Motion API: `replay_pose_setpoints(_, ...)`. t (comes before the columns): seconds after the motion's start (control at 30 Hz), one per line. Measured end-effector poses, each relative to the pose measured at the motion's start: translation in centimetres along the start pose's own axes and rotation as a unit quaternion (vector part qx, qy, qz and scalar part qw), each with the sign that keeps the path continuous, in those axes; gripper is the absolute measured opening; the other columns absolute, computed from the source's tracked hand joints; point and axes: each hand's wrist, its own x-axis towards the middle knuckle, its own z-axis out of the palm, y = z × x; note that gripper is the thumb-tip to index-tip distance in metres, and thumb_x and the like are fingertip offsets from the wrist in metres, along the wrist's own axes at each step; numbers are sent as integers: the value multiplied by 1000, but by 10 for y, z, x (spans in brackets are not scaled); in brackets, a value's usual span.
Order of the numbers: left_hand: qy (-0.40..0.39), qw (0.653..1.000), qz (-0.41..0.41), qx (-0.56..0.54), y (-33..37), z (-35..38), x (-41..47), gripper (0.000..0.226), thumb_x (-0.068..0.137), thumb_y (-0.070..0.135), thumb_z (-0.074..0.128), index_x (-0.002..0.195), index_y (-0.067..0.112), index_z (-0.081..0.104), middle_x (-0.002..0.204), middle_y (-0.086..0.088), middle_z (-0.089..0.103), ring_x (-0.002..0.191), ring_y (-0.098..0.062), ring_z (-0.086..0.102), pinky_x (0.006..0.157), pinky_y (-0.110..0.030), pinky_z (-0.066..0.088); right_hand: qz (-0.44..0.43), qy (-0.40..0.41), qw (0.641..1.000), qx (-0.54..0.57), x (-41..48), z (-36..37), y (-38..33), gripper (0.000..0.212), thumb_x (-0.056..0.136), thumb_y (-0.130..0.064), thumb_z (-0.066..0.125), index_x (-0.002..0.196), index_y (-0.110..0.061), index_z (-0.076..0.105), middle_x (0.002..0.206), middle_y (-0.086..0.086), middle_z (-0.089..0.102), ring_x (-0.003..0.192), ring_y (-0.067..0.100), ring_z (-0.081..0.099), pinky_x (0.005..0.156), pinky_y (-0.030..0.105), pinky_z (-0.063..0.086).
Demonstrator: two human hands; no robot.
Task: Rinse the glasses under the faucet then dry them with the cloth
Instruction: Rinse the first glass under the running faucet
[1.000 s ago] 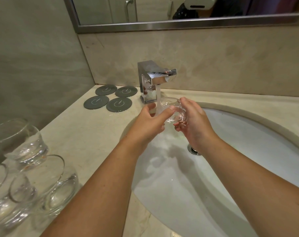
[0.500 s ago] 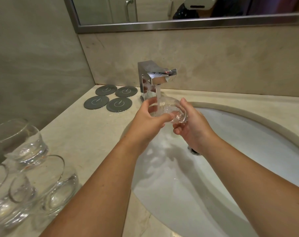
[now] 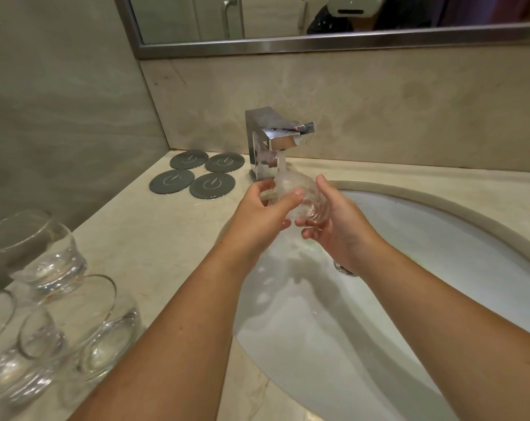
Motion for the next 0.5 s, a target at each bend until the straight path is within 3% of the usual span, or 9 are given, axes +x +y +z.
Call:
replay_pose_setpoints(0.13,-17,999,35,13,0,0,-1,74,79,37,88,144,30,54,130,-3,69,114,-14,72,98,-36,58,27,8,1000,13,0,-1,-1,54,104,-56,58,129,-9,68,94,8,66,59,18,59,47,28,40)
replay_pose_setpoints(0.27,-22,999,22,-9,0,3,1,94,71,41,84,155,34,42,142,-2,63,129,-16,64,108,-39,55,-33,12,999,16,1,-4,-1,43,103,-48,64,123,-11,66,102,13,60,57,18,53,48,28,40)
replay_pose_setpoints(0.37,-20,1000,-5,-18,1,4,-1,97,84,48,88,162,31,34,137,3,64,122,-18,67,104,-38,57,-70,24,997,13,-1,-3,-2,41,101,-41,70,129,-12,66,102,8,62,58,18,51,51,30,42)
replay_pose_setpoints(0.5,-4,1000,-26,-16,1,4,-1,85,82,64,84,147,20,52,129,2,69,101,-22,77,86,-34,61,-89,28,996,-9,-4,-1,-1,43,99,-36,73,136,-16,63,105,2,68,64,17,55,55,30,45)
